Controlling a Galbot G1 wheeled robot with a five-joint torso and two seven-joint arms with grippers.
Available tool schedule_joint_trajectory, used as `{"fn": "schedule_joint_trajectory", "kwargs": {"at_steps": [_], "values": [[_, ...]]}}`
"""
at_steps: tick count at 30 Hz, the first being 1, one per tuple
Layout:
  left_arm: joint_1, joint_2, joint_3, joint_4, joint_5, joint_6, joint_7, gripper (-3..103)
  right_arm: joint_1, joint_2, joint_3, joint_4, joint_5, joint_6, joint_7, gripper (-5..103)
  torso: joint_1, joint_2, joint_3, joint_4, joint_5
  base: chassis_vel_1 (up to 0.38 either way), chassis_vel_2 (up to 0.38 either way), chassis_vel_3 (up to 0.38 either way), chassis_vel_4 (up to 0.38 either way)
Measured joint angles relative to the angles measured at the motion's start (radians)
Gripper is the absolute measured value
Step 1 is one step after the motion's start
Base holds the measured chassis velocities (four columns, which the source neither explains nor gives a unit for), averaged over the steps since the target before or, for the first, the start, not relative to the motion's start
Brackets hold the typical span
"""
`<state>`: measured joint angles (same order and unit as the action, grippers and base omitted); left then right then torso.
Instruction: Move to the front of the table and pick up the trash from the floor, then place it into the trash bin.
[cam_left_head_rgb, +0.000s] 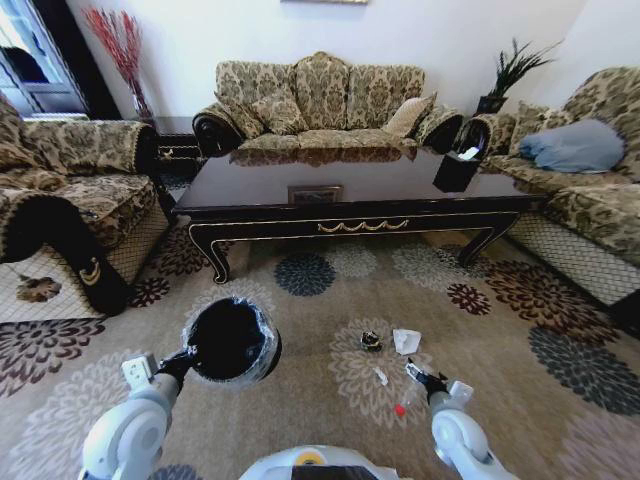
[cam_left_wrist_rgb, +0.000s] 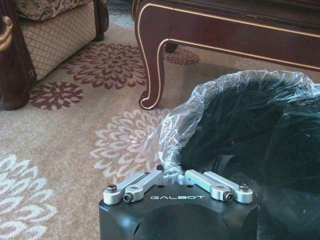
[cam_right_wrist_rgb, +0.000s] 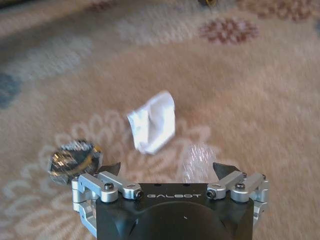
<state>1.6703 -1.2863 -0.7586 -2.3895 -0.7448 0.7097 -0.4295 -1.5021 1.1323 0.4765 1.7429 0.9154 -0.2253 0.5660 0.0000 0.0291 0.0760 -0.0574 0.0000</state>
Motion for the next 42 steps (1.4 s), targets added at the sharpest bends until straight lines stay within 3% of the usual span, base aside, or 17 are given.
{"fn": "schedule_joint_trajectory", "kwargs": {"at_steps": [9,21,23,25,28,29,33,35,38,42], "values": [[0.012,-0.019,0.004,-0.012,0.006,0.0,-0.002,2,0.059,0.003,-0.028,-0.118,0.061,-0.031,0.024,100,0.0,0.0,0.0,0.0,-0.0001,0.0,0.0,0.0,0.0],[0.01,-0.019,0.004,-0.009,0.009,0.0,-0.003,2,0.093,0.034,-0.047,-0.206,0.058,-0.032,0.013,101,0.0,0.0,0.0,-0.0001,0.0,0.0,0.0,0.0,0.0],[0.008,-0.019,0.006,-0.007,0.009,0.0,-0.003,2,0.094,0.037,-0.048,-0.219,0.05,-0.03,0.012,92,0.0,0.0,0.0,0.0,-0.0002,0.0,0.0,0.0,0.0],[0.007,-0.019,0.007,-0.006,0.009,0.0,-0.003,2,0.096,0.039,-0.048,-0.228,0.045,-0.03,0.011,92,0.0,0.0,0.0,0.0,-0.0001,0.0,0.0,0.0,0.0],[0.003,-0.018,0.01,-0.003,0.008,0.0,-0.003,2,0.101,0.045,-0.049,-0.254,0.033,-0.027,0.006,77,0.0,0.0,0.0,-0.0001,-0.0001,0.0,0.0,0.0,0.0],[0.003,-0.018,0.01,-0.003,0.008,0.0,-0.003,2,0.101,0.045,-0.049,-0.254,0.033,-0.027,0.006,77,0.0,0.0,0.0,-0.0001,-0.0001,0.0,0.0,0.0,0.0],[0.003,-0.016,0.01,-0.001,0.005,0.0,-0.003,2,0.107,0.051,-0.049,-0.274,0.021,-0.023,-0.001,54,0.0,0.0,0.0,-0.0001,-0.0004,0.0,0.0,0.0,0.0],[0.003,-0.016,0.01,-0.001,0.005,0.0,-0.003,2,0.107,0.052,-0.05,-0.277,0.019,-0.022,-0.002,54,0.0,0.0,0.0,0.0,-0.0005,0.0,0.0,0.0,0.0],[0.004,-0.017,0.011,0.0,0.005,-0.001,-0.003,2,0.105,0.054,-0.048,-0.28,0.009,-0.015,-0.006,41,0.0,0.0,0.0,0.0,-0.0004,0.0,0.0,0.0,0.0],[0.005,-0.019,0.016,0.0,0.007,-0.001,-0.003,2,0.099,0.054,-0.043,-0.277,0.002,-0.004,-0.014,35,0.0,0.0,0.0,0.0001,0.0,0.0,0.0,0.0,0.0]]}}
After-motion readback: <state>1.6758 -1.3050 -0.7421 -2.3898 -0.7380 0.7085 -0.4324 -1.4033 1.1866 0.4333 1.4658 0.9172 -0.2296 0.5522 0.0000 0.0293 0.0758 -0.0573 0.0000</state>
